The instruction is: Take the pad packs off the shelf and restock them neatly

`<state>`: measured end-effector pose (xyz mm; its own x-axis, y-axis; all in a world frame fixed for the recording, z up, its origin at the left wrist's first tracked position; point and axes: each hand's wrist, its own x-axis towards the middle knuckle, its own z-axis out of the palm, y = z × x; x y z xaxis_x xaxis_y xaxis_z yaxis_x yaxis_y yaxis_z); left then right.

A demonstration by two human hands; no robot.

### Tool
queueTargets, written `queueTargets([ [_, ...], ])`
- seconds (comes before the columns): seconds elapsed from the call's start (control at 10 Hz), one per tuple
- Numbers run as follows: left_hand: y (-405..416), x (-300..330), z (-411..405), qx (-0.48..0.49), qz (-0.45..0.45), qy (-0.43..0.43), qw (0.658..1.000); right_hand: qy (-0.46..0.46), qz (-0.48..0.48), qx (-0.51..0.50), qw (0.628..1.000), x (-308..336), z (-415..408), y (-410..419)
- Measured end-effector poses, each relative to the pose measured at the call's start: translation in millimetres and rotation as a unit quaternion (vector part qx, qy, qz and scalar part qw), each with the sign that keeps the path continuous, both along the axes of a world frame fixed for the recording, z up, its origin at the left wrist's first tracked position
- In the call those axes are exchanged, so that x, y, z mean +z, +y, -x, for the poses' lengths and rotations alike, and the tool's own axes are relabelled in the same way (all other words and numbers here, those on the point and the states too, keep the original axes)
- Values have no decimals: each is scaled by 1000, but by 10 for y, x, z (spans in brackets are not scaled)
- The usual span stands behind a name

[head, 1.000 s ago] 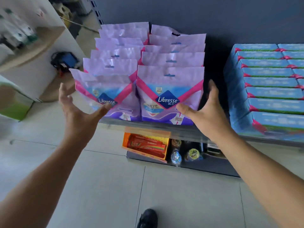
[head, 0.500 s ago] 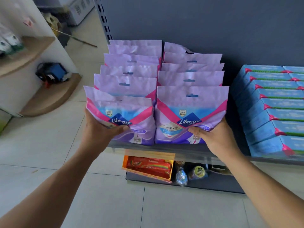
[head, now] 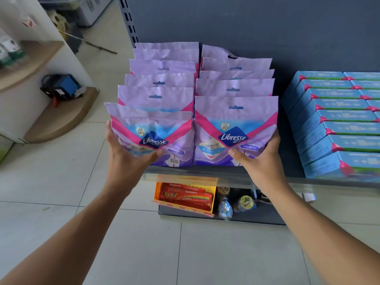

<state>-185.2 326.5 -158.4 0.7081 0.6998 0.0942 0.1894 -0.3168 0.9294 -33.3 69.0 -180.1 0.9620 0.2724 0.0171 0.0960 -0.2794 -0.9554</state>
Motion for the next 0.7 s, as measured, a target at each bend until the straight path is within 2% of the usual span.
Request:
queueTargets([
  [0.1,-77,-67,75,-2,-14,32,999,-8,17,-6,1000,-55,86,59],
  [0.3,-216,-168,-93,80,-67,87,991,-46,54,-53,996,-124,83,173],
  [0.7,-405,30,149,117,-99,66,986,-83,67,-40,994,83,348,-95],
])
